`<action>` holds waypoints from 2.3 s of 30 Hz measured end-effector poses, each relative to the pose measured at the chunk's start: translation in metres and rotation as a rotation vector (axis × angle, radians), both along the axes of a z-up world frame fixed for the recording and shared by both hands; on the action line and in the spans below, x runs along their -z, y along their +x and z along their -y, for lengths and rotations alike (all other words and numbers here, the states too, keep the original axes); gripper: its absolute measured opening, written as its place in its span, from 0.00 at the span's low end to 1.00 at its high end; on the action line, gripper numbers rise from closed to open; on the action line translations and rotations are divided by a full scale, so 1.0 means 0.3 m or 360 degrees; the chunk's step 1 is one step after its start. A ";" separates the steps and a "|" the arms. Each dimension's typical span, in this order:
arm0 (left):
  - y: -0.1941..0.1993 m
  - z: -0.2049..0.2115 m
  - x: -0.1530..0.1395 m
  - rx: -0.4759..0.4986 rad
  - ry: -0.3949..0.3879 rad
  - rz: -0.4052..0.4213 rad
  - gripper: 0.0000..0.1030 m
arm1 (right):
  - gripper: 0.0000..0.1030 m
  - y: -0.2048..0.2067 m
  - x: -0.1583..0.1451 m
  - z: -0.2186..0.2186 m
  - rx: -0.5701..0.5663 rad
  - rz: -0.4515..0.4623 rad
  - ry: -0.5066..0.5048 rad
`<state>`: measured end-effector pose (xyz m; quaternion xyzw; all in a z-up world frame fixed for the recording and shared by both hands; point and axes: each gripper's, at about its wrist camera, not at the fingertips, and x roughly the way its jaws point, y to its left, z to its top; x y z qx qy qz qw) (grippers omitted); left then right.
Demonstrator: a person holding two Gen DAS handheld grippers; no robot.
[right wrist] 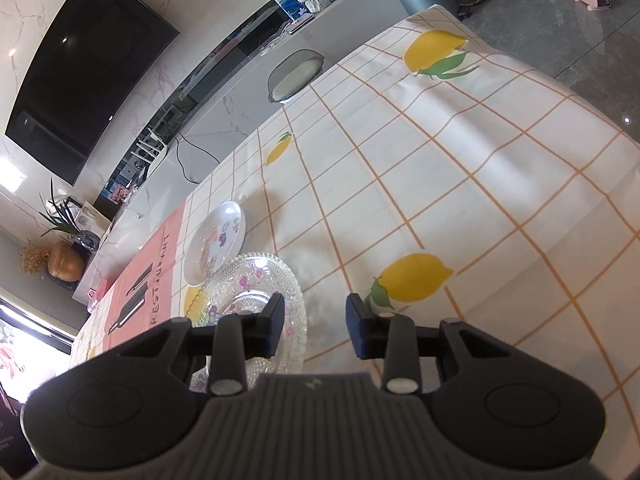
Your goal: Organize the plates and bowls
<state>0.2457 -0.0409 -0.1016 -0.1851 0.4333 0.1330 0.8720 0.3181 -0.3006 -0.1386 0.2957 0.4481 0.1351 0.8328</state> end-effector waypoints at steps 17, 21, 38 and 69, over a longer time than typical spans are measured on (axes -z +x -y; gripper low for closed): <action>-0.028 -0.002 -0.031 -0.0011 -0.0083 0.0042 0.15 | 0.05 -0.023 0.001 -0.004 0.0061 -0.0059 0.0045; -0.042 -0.003 -0.037 -0.0003 -0.0160 0.0015 0.14 | 0.04 -0.038 -0.033 0.010 0.0063 -0.0047 0.0023; -0.246 0.027 -0.167 0.0167 -0.0275 0.0114 0.14 | 0.04 -0.283 -0.167 0.096 0.0178 -0.0009 0.0023; -0.451 0.112 -0.105 0.0461 -0.0206 0.0034 0.14 | 0.06 -0.618 -0.143 0.163 0.0300 -0.0110 -0.0117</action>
